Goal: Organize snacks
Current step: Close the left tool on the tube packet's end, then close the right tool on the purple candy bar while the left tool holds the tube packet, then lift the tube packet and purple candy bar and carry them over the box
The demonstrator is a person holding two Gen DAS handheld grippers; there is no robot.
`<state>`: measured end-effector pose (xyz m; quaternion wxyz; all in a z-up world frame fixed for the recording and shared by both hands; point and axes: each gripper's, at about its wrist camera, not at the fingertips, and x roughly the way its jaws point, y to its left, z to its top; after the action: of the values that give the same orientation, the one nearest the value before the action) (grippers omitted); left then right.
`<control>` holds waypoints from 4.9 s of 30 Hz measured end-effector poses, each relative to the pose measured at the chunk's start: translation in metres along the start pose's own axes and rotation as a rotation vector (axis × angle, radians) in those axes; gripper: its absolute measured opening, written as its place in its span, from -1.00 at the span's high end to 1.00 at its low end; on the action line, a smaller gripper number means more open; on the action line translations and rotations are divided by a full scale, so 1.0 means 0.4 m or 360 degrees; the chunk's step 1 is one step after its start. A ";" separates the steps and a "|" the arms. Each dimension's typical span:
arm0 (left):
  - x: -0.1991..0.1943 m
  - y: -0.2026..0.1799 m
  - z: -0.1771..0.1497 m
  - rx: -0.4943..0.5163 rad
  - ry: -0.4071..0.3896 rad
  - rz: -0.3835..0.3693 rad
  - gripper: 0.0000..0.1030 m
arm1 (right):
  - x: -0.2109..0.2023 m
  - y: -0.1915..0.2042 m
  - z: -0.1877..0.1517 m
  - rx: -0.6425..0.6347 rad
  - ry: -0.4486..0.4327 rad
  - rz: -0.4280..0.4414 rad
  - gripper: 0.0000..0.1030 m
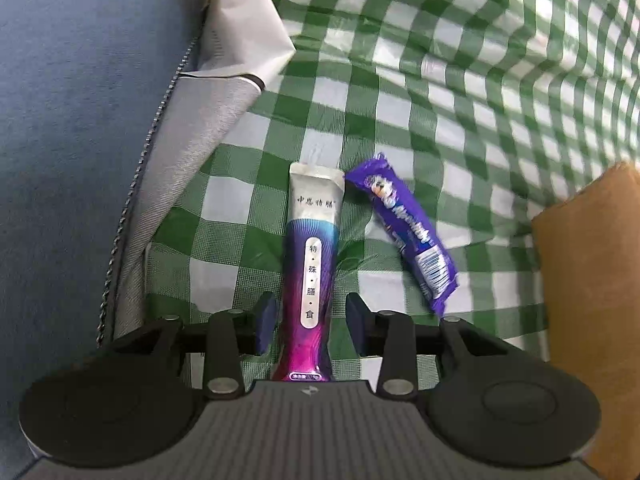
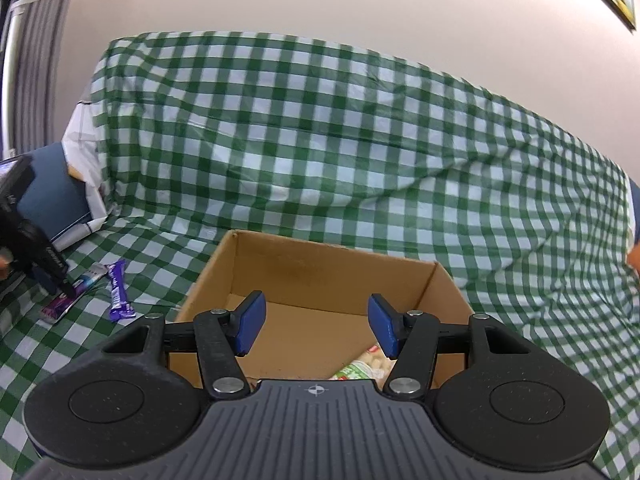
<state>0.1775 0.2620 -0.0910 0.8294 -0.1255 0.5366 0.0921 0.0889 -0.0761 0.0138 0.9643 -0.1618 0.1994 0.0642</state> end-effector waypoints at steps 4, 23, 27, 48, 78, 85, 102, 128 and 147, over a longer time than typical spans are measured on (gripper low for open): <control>0.008 -0.004 -0.006 0.0004 -0.0047 0.0045 0.32 | -0.001 0.022 0.001 -0.0050 -0.0015 0.0039 -0.14; -0.052 0.063 -0.011 -0.0389 -0.0053 -0.0051 0.61 | 0.077 0.212 0.131 -0.0118 0.0173 0.0314 0.10; -0.059 0.076 -0.013 -0.0445 -0.0051 -0.0081 0.61 | 0.160 0.313 0.167 -0.0185 0.0232 0.0391 0.33; -0.078 0.095 -0.010 -0.0565 -0.0072 -0.0118 0.63 | 0.568 0.613 0.110 -0.0458 0.0610 0.0503 -0.25; -0.238 -0.045 -0.213 -0.0277 -0.0056 -0.0258 0.65 | -0.064 0.319 0.029 -0.0056 0.0478 0.0806 0.77; -0.271 -0.044 -0.345 -0.0306 -0.0059 -0.0234 0.65 | -0.096 0.358 -0.069 -0.0061 0.0618 0.0801 0.77; -0.206 -0.113 -0.463 -0.0180 0.0106 -0.0125 0.62 | -0.039 0.350 -0.184 -0.0023 0.1005 0.0668 0.73; -0.184 -0.148 -0.467 -0.0049 0.0075 0.0000 0.18 | -0.026 0.356 -0.179 -0.0104 0.0959 0.0632 0.24; -0.168 -0.200 -0.481 0.0204 0.0032 0.0160 0.50 | -0.042 0.357 -0.171 -0.0217 0.0859 0.0624 0.73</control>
<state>0.0063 0.1257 -0.0964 0.8246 -0.0459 0.5553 0.0978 0.0218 0.0341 -0.0795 0.8331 -0.1957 0.4699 0.2165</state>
